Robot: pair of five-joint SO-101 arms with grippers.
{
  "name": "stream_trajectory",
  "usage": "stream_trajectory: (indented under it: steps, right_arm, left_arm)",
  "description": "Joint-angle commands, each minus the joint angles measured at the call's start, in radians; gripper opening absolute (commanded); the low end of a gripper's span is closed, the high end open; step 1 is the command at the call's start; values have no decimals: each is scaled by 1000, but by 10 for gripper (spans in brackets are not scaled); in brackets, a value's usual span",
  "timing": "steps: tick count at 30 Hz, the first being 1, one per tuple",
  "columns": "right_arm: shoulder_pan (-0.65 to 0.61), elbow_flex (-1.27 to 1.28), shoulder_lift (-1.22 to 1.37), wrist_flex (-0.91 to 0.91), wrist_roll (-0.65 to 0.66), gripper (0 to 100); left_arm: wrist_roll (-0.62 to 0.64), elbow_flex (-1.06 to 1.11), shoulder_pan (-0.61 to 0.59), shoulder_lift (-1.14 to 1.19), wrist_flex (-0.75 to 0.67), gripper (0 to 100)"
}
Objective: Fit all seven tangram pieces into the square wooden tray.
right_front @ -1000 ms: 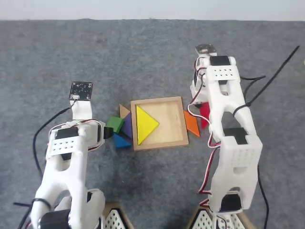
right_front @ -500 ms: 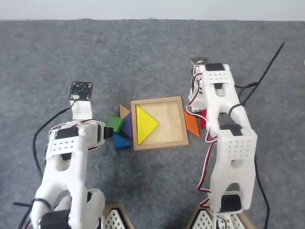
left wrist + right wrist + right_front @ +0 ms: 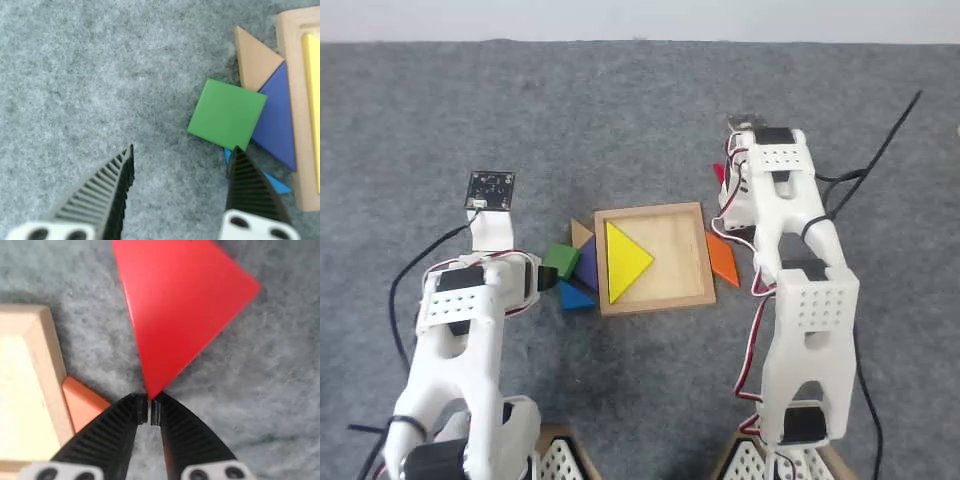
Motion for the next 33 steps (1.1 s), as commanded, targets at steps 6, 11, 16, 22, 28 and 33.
stream_trajectory:
  steps: [6, 11, 16, 22, 28, 33]
  right_arm:
    - [33, -301, -1, 94, 130, 84]
    - [-35, -325, 7, 10, 129, 310]
    - [-54, -327, 102, -111, 207, 400]
    - [-54, -331, 200, -182, 293, 399]
    - [-50, -330, 209, -176, 298, 398]
    - [-54, -325, 211, -107, 299, 397]
  left_arm:
    - [5, -10, -2, -32, -20, 294]
    - [5, -10, -5, -32, -20, 294]
    - [5, -10, -5, -32, -20, 294]
    - [5, -10, -2, -32, -20, 294]
    - [5, -12, -2, -32, -20, 294]
    - [5, -10, -5, -32, -20, 294]
